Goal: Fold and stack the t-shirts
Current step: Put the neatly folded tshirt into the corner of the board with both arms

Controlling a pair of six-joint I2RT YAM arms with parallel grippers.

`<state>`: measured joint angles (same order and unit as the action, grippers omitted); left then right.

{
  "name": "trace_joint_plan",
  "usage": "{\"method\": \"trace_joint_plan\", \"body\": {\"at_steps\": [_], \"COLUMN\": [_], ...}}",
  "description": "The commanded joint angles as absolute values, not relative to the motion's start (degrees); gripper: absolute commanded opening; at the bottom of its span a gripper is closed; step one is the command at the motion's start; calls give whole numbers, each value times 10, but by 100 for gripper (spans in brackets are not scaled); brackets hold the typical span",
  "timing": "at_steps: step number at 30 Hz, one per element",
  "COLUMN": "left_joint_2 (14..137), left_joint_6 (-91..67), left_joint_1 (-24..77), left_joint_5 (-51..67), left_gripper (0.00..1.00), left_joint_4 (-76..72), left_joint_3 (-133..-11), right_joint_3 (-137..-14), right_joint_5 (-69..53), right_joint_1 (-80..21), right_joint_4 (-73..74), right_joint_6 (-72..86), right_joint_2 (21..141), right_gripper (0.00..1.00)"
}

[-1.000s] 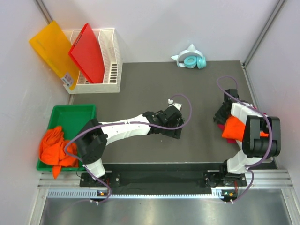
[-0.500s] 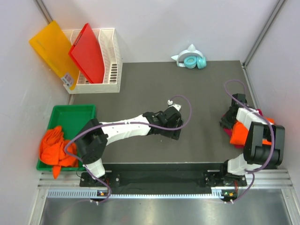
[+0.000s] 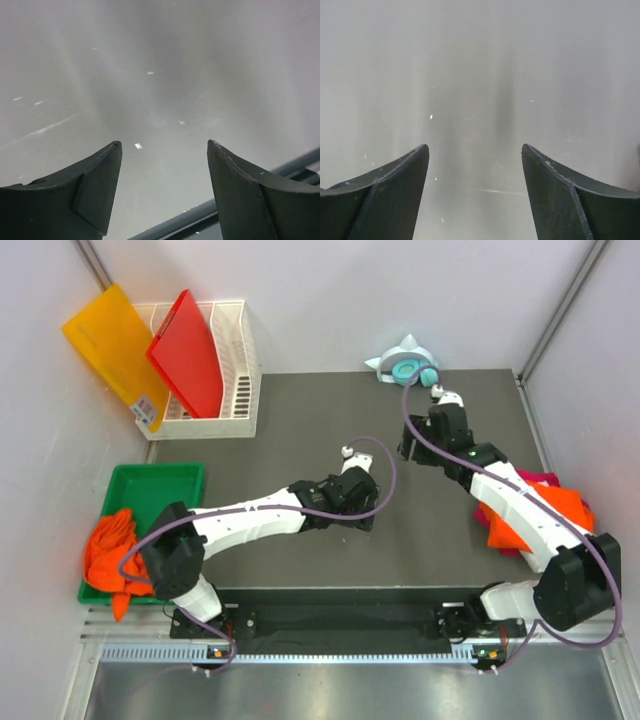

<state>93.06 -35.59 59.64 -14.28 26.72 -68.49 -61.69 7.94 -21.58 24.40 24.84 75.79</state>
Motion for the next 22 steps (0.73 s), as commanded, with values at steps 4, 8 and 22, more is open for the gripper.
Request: {"method": "trace_joint_plan", "body": {"at_steps": [4, 8, 22], "left_joint_2": [855, 817, 762], "left_joint_6": [-397, -431, -485], "left_joint_1": [582, 525, 425], "left_joint_5": [-298, -357, -403], "left_gripper": [74, 75, 75], "left_joint_4": [326, 389, 465], "left_joint_3": [-651, -625, -599], "right_joint_3": [-630, -621, -628], "right_joint_5": [278, 379, 440], "right_joint_1": [-360, -431, -445], "right_joint_4": [278, 301, 296], "right_joint_6": [209, 236, 213], "right_joint_2": [746, 737, 699], "right_gripper": [75, 73, 75]}}
